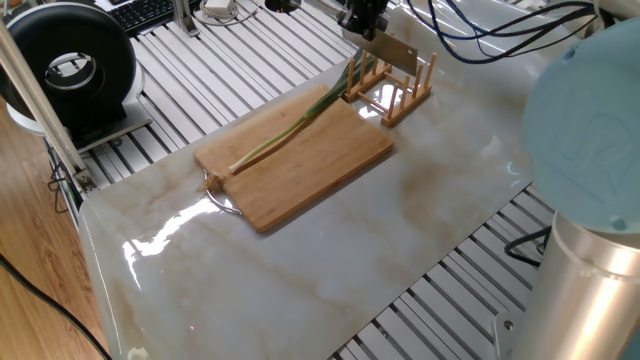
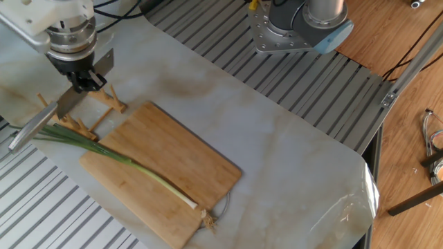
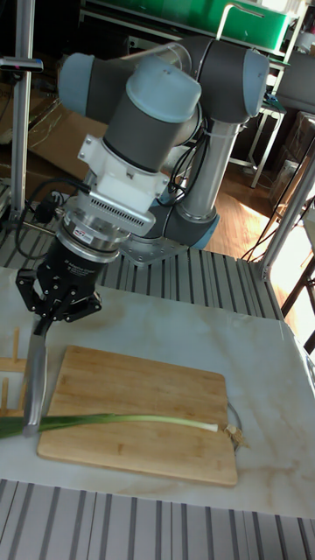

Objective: Chop the green garlic

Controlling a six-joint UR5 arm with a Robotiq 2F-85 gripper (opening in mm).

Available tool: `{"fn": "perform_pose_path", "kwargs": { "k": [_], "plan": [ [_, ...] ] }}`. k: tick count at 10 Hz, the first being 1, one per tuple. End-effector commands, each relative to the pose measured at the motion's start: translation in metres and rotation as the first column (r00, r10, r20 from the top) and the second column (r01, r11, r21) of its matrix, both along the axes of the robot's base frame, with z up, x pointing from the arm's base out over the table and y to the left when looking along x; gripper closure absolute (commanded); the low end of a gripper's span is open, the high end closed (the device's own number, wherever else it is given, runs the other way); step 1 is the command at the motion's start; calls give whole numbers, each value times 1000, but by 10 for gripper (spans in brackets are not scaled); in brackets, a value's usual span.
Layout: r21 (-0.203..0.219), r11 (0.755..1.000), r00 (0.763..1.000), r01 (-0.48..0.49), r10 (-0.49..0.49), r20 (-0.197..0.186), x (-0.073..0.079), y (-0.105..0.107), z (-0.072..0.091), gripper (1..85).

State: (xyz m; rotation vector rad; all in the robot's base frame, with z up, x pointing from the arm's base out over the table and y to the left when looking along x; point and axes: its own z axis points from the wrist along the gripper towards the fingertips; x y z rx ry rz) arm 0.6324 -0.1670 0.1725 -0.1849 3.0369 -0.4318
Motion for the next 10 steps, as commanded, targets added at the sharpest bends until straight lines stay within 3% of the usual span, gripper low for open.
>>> {"fn": "perform_pose_path", "kwargs": {
  "k": [1, 4, 8, 9, 10],
  "plan": [
    [15, 1000, 1000, -19, 19, 14, 2, -12, -8, 843],
    [-17, 999, 999, -44, 45, 29, 6, -24, -3, 843],
    [-11, 999, 998, -44, 45, 46, 9, -38, -18, 843],
    [-41, 998, 998, -41, 43, 45, 8, -48, -17, 843],
    [-34, 999, 998, -33, 35, 45, 6, -50, -19, 843]
  ]
}}
